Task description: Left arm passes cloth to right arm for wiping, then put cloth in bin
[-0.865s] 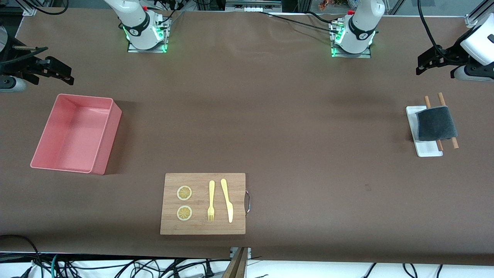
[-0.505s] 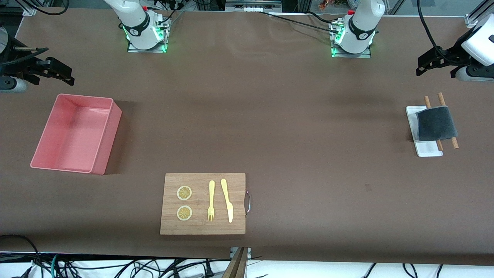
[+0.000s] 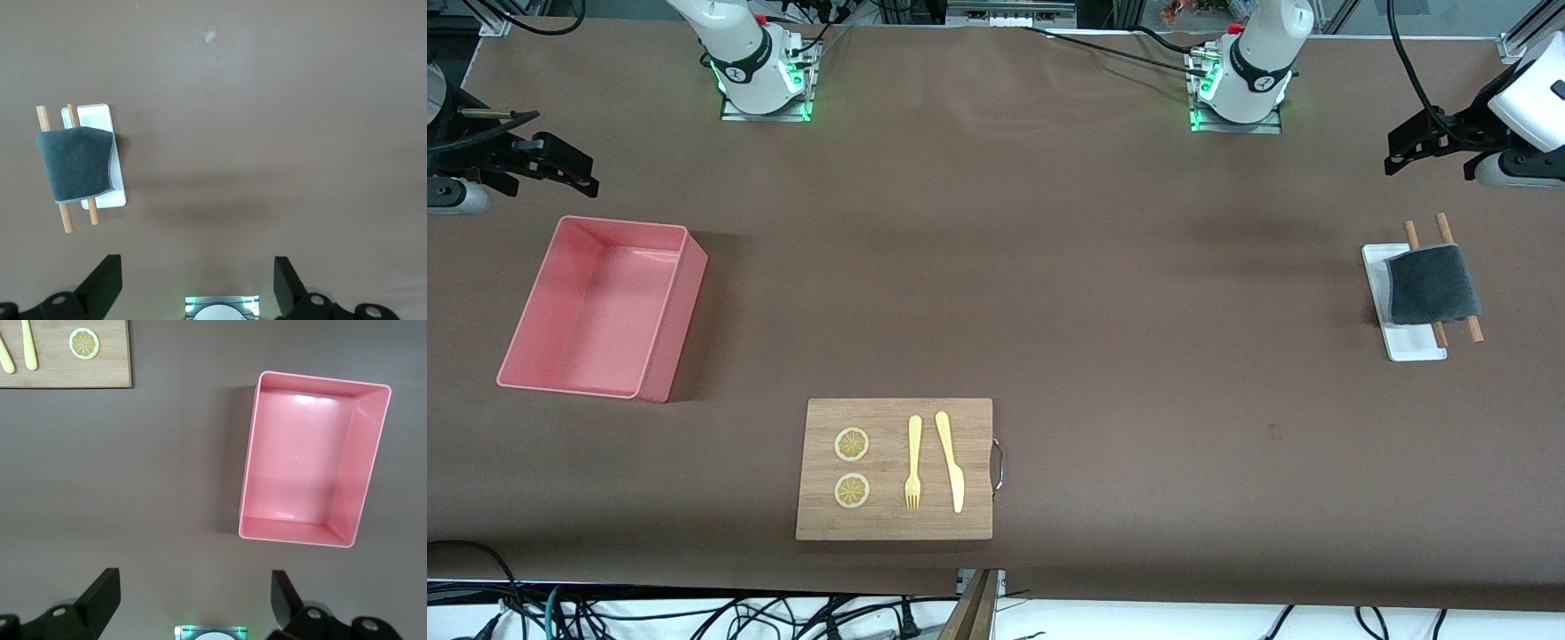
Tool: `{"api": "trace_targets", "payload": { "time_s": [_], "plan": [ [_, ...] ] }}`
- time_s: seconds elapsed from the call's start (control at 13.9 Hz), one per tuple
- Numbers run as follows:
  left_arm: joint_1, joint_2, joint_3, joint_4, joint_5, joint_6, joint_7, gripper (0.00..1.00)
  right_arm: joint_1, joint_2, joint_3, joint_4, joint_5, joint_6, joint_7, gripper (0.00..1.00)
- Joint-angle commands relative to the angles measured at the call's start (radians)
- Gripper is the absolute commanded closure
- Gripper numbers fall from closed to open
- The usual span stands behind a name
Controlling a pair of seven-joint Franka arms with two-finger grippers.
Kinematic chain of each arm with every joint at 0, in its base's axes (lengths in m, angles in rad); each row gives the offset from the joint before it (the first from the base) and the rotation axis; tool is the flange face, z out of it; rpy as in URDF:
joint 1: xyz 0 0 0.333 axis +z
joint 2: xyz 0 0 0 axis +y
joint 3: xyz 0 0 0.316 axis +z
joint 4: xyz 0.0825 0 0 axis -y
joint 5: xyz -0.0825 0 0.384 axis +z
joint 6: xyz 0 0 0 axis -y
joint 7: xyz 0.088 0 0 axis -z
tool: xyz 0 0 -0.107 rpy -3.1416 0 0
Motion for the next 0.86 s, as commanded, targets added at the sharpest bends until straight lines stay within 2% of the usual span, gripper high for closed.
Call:
{"api": "trace_targets", "payload": {
  "time_s": [0.0, 0.79],
  "plan": [
    [0.000, -0.011, 0.001, -0.016, -0.016, 0.012, -0.011, 0.00, -0.004, 0.014, -0.002, 0.030, 0.016, -0.019, -0.004, 0.00],
    [0.014, 0.019, 0.006, -0.016, -0.016, 0.014, -0.008, 0.00, -0.006, 0.014, -0.003, 0.030, 0.018, -0.016, -0.001, 0.00]
  ]
}}
